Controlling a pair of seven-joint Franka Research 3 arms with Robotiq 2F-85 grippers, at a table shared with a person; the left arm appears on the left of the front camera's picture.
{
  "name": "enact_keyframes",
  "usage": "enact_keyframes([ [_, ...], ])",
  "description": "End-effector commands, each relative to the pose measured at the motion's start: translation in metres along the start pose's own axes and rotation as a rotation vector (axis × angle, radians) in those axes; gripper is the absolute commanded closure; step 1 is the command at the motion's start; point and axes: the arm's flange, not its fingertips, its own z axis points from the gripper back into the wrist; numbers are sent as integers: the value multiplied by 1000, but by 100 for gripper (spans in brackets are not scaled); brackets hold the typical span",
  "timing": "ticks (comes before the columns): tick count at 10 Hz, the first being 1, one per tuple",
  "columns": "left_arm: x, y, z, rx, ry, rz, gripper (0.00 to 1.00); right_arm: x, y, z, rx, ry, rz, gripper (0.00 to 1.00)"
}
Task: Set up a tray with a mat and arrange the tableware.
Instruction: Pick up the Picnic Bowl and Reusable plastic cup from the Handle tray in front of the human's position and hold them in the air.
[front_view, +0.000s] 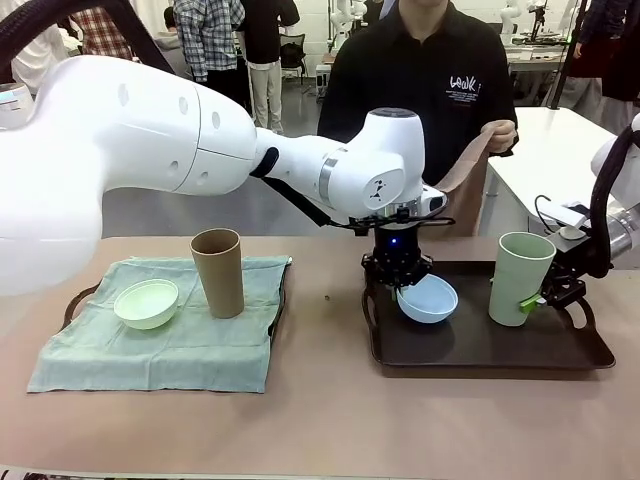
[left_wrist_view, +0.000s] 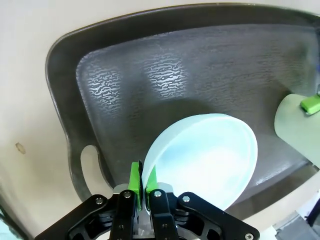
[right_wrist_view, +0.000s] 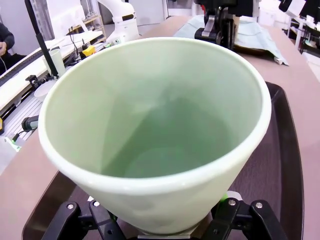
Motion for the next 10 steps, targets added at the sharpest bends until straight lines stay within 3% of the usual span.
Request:
enact_keyframes([
  [1, -3, 7, 5, 4, 0, 61, 100, 3, 4, 4, -13, -6, 21, 100],
  [3, -9, 5, 42, -25, -33, 68, 100, 38, 22, 11, -21, -14, 54, 100],
  [7, -29, -15, 144, -55, -232, 42, 100, 134, 74, 29, -65, -2, 189, 100],
  [10, -43, -21, 187, -46, -313, 52, 100, 187, 107, 38, -117, 39, 252, 100],
])
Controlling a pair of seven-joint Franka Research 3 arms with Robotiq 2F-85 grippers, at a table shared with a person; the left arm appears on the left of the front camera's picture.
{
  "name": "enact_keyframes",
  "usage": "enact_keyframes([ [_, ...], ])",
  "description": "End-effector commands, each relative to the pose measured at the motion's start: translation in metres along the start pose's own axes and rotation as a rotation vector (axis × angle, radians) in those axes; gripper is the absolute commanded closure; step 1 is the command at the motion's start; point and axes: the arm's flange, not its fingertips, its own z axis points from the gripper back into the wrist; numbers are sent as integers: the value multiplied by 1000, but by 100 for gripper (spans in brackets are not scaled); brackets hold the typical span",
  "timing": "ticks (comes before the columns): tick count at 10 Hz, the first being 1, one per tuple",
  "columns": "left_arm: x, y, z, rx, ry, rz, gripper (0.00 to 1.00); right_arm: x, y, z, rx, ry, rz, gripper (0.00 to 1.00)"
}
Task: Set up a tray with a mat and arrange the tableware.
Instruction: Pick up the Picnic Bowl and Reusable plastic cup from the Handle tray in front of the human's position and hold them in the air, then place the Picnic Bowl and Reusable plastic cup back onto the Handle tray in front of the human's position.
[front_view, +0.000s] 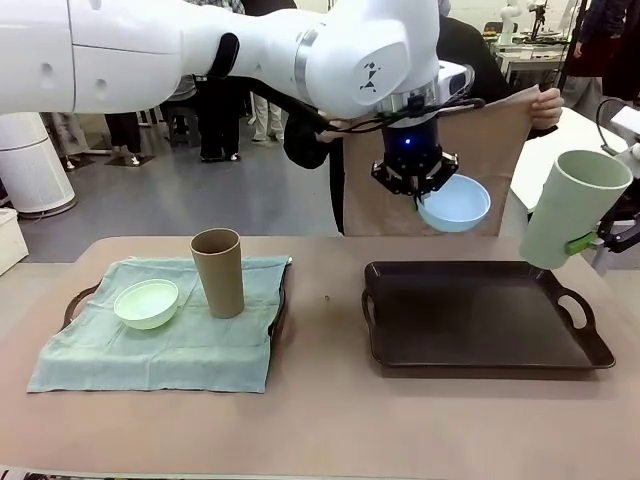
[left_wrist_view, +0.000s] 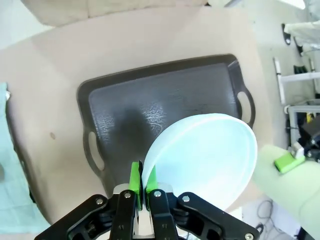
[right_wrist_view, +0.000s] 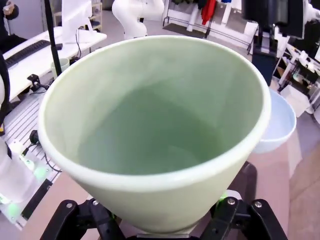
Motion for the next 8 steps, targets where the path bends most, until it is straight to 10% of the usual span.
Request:
enact_keyframes([
  [1, 2, 3, -11, -7, 25, -3, 100, 10, 5, -2, -28, -13, -9, 100],
  [8, 2, 3, -11, -7, 25, -3, 100, 0, 0, 0, 0, 0, 0, 100],
])
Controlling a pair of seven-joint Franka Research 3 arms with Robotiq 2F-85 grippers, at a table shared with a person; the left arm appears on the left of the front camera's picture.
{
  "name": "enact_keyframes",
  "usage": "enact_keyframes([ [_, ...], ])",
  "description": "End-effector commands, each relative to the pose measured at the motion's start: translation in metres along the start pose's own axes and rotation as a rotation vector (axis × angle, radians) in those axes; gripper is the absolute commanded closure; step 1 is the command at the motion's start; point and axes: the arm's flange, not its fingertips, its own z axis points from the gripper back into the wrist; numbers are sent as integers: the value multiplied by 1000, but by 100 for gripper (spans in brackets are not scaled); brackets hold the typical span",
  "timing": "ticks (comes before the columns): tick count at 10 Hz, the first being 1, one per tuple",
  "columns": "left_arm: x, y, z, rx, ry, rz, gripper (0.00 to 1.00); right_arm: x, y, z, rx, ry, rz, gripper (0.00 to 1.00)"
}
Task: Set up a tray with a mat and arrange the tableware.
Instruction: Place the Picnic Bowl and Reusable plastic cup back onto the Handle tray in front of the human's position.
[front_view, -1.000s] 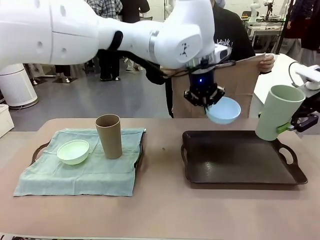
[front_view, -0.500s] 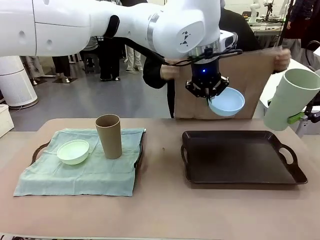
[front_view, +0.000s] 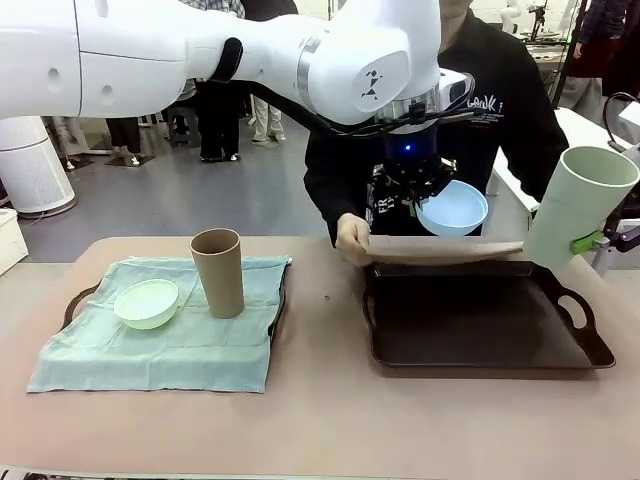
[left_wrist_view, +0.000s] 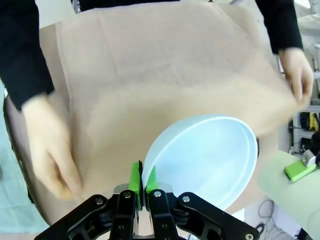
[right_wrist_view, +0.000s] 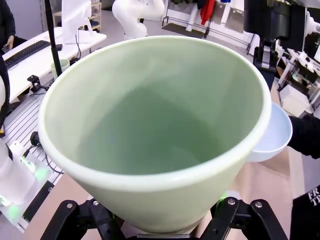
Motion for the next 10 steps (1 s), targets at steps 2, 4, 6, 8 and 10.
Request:
enact_keyframes([
  [2, 2, 1, 4, -17, 4, -7, 100, 2, -3, 1, 1, 4, 9, 100],
  [4, 2, 1, 4, -17, 4, -7, 100, 2, -3, 1, 1, 4, 9, 100],
  [6, 2, 1, 4, -17, 4, -7, 100, 2, -3, 1, 1, 4, 9, 100],
  [8, 2, 1, 4, -17, 4, -7, 100, 2, -3, 1, 1, 4, 9, 100],
  [10, 2, 1, 4, -17, 4, -7, 100, 2, -3, 1, 1, 4, 9, 100],
])
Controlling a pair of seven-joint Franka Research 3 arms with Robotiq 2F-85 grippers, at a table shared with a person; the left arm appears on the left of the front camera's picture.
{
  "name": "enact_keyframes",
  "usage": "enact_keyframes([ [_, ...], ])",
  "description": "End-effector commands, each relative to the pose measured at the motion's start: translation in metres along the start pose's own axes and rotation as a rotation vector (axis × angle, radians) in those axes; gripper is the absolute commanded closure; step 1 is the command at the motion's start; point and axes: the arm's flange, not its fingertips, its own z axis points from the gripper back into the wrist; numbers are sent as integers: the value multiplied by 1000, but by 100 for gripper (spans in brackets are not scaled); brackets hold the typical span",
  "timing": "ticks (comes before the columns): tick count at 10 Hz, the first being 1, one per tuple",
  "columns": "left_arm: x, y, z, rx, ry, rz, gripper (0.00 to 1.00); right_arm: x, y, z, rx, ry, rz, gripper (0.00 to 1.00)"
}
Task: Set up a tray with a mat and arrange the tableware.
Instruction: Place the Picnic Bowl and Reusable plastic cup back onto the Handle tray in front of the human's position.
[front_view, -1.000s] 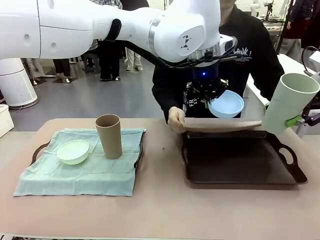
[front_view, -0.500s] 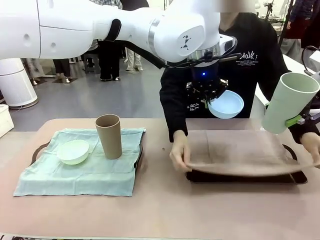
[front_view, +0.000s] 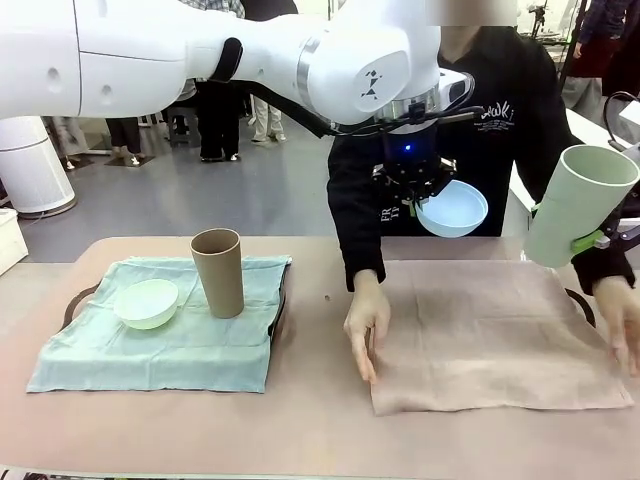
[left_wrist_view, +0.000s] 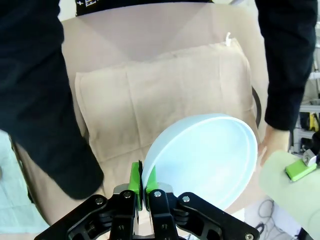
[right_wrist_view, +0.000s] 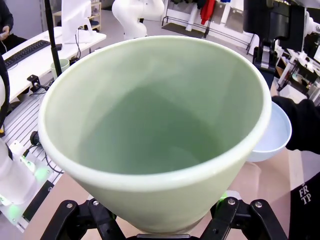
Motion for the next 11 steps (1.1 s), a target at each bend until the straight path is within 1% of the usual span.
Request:
enact_keyframes([
  [1, 2, 1, 4, -17, 4, -7, 100, 1, -3, 0, 1, 2, 7, 100],
  [11, 2, 1, 4, -17, 4, -7, 100, 1, -3, 0, 1, 2, 7, 100],
])
